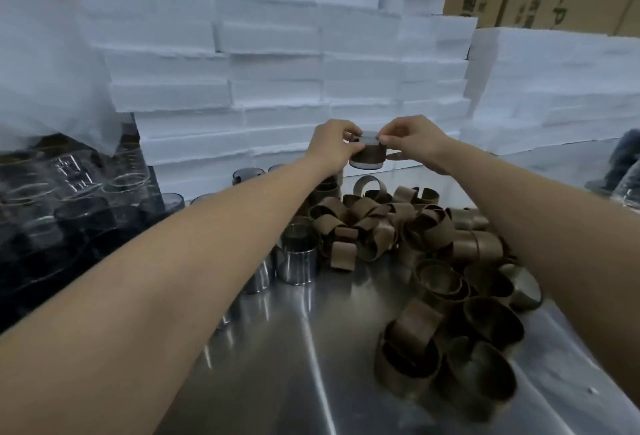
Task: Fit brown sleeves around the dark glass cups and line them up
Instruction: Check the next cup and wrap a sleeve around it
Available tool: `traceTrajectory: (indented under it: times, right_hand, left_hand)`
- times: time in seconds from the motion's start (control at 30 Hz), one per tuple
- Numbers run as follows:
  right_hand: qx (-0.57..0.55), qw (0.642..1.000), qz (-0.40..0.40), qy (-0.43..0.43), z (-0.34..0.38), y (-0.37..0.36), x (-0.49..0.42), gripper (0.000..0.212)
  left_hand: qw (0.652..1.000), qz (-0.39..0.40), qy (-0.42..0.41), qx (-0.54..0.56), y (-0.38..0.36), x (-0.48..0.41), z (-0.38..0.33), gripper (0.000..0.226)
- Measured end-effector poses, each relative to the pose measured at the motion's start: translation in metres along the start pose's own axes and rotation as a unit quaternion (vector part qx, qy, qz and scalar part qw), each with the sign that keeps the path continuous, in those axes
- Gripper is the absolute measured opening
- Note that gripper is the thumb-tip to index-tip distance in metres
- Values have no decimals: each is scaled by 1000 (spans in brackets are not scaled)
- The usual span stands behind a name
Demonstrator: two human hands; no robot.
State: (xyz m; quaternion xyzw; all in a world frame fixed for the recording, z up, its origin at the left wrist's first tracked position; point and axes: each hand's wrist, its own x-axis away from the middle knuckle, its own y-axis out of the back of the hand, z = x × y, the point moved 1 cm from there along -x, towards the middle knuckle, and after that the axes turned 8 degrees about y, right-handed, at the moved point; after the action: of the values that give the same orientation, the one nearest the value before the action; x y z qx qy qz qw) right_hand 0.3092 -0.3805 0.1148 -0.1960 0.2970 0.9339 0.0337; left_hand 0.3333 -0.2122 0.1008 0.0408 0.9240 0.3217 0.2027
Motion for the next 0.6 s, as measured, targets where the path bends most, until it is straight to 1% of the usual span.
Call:
traceTrajectory:
  times: [0.07,0.13,0.27,0.37,0.47,0.5,0.6]
  right_hand:
    - [11,1000,-13,1,-15,-5,-6,6]
    - [25,999,-34,5,-27,-12,-9,9]
    - [100,994,-42,23,-40,-27,-16,13]
    - [135,991,-17,17,-47,-32,-20,14]
    - [139,990,13,-3,-52,-31,-21,14]
    - [150,988,25,-5,-54,-30,-21,13]
    - [206,976,69,-5,-57,-32,-18,12]
  left_hand:
    - [1000,-2,2,-20,-14,-12,5,24]
    - [999,-2,7,-42,-24,-18,9,23]
    - [997,7,26,-78,-35,-23,20,21]
    - [990,13,29,-139,-41,-22,26,20]
    - [975,4,30,-221,-46,-19,29,27]
    - [971,6,26,-240,-48,-19,31,26]
    - [955,40,25,-291,-51,-16,35,24]
